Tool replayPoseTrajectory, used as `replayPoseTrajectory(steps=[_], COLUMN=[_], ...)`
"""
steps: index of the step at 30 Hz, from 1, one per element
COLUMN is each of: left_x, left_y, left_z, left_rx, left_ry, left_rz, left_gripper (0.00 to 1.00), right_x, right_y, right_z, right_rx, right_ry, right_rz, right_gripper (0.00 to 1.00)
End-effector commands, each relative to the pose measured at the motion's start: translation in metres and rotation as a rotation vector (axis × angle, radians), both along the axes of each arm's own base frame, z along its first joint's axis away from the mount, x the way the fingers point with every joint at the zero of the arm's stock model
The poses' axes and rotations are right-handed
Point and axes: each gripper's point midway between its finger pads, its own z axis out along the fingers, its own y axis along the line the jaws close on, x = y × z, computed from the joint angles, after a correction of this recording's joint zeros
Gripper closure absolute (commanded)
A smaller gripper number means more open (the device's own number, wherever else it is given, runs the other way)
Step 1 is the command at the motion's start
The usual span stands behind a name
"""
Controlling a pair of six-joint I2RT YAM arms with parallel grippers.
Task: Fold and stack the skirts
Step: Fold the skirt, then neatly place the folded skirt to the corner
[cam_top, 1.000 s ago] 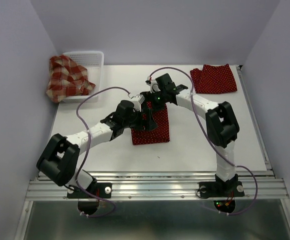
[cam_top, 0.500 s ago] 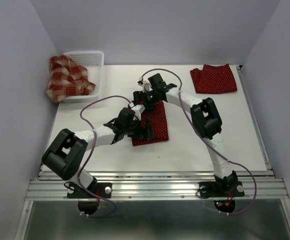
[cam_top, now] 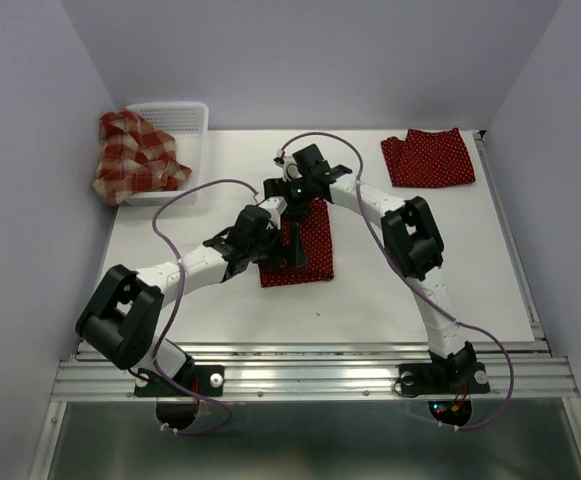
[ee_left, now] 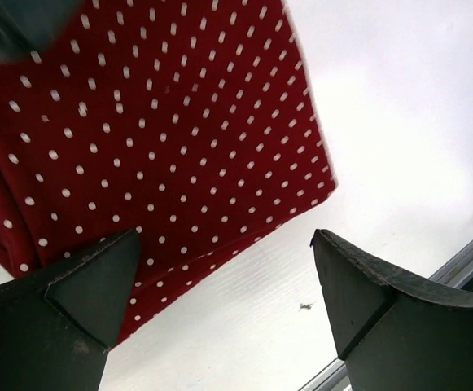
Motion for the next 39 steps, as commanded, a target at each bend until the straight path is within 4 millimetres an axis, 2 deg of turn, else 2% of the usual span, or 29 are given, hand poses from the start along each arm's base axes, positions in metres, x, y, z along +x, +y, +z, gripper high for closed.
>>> replayPoseTrajectory(steps=[1,4,7,10,11,14,18,20,23,25,26,29,31,35,36,39], left_x=[0.031,0.041,0.047,0.048,0.049,0.048,0.042,0.040,0.037,0.036,0.035,0.034,0.034,0.033,0.032,0.033], left_y=[0.000,0.010,0.029,0.049,0.059,0.072,0.082,0.085,0.088,0.089,0.089,0.091,0.092,0.089,0.087,0.087], left_z=[0.076,0.089,0.092,0.092,0.094,0.101,0.094,0.092,0.087,0.085,0.085,0.083,0.081,0.078,0.077,0.076], left_rx=[-0.040,-0.034,-0.008,0.008,0.002,-0.024,-0.028,-0.030,-0.031,-0.032,-0.032,-0.027,-0.024,-0.037,-0.040,-0.041], left_ry=[-0.187,-0.211,-0.217,-0.212,-0.217,-0.231,-0.213,-0.205,-0.194,-0.191,-0.191,-0.187,-0.183,-0.172,-0.165,-0.161], left_rz=[0.085,0.152,0.228,0.296,0.324,0.360,0.383,0.389,0.400,0.403,0.403,0.405,0.408,0.397,0.387,0.389], left_gripper=[0.01,0.01,0.01,0.01,0.01,0.01,0.01,0.01,0.01,0.01,0.01,0.01,0.01,0.01,0.01,0.01], right_x=[0.024,0.024,0.031,0.035,0.035,0.039,0.036,0.032,0.040,0.048,0.049,0.054,0.051,0.044,0.043,0.042], right_y=[-0.002,-0.013,-0.034,-0.052,-0.059,-0.070,-0.082,-0.087,-0.092,-0.090,-0.090,-0.088,-0.084,-0.060,-0.055,-0.045], right_z=[0.091,0.109,0.112,0.107,0.103,0.093,0.072,0.062,0.051,0.054,0.043,0.038,0.026,0.019,0.024,0.015], right_rx=[0.056,0.052,-0.007,-0.089,-0.140,-0.226,-0.330,-0.365,-0.426,-0.433,-0.440,-0.446,-0.428,-0.288,-0.256,-0.204], right_ry=[-0.242,-0.282,-0.343,-0.438,-0.502,-0.577,-0.736,-0.737,-0.745,-0.761,-0.741,-0.729,-0.681,-0.574,-0.564,-0.500], right_rz=[-0.034,-0.053,-0.072,-0.001,0.065,0.138,0.392,0.462,0.506,0.500,0.508,0.508,0.505,0.440,0.424,0.372], right_gripper=[0.00,0.00,0.00,0.00,0.00,0.00,0.00,0.00,0.00,0.00,0.00,0.00,0.00,0.00,0.00,0.00])
